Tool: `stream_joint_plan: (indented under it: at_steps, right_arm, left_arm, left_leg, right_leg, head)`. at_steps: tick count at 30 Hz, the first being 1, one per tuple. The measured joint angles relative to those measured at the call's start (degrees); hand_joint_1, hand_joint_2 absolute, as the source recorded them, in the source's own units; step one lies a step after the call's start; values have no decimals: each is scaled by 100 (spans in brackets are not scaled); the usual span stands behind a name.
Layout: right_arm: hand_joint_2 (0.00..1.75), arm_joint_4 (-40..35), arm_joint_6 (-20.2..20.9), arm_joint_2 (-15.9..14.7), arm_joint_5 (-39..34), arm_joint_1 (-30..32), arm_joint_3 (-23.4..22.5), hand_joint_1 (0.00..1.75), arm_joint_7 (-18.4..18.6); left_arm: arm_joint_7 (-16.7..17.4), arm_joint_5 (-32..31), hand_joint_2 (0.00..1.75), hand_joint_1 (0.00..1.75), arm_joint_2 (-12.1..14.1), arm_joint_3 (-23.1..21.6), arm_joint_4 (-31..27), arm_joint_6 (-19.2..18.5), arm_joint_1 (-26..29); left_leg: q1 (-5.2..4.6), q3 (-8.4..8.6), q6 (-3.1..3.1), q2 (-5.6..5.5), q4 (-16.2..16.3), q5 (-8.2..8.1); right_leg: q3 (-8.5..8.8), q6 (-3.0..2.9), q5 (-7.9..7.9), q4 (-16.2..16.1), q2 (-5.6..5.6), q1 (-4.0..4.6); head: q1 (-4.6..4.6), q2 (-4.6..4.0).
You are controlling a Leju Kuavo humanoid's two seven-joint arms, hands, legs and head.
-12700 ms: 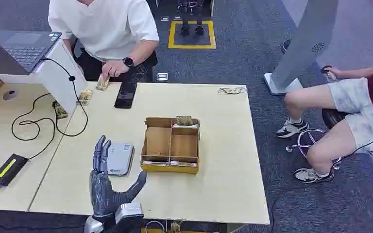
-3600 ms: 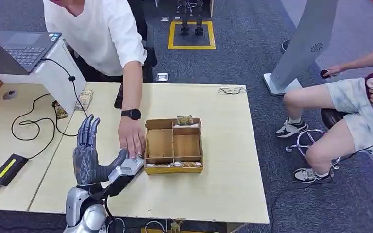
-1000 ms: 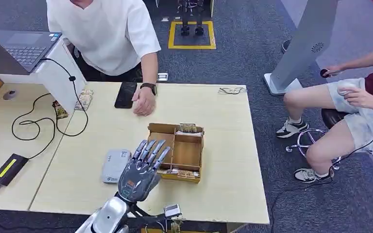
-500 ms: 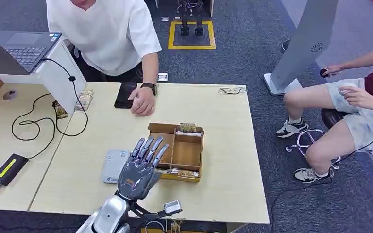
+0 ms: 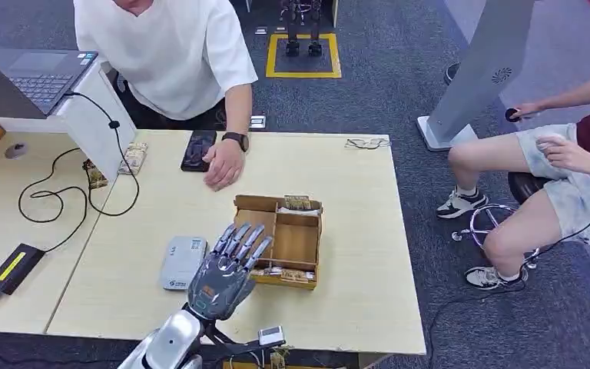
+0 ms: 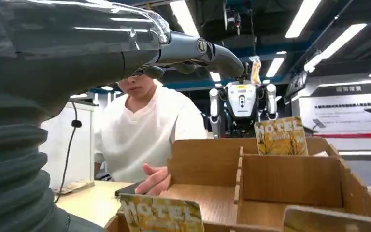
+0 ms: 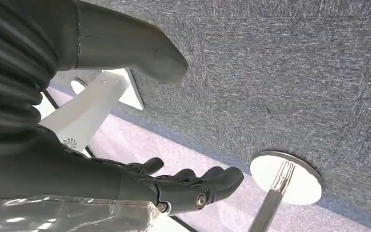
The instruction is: Pass the card to the sensor for recognition and then transmit it.
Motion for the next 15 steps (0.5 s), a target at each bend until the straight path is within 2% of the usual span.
stream_joint_plan:
  at_steps: [15]
  right_arm:
    - [175, 35, -41, -13, 0, -27, 15, 0, -22]
  left_arm:
    - [-94, 48, 175, 0, 131, -9, 55, -172, -2]
  left_leg:
    - [0, 0, 0, 0, 0, 0]
  right_leg:
    - [0, 0, 0, 0, 0, 0]
  head:
    - [0, 0]
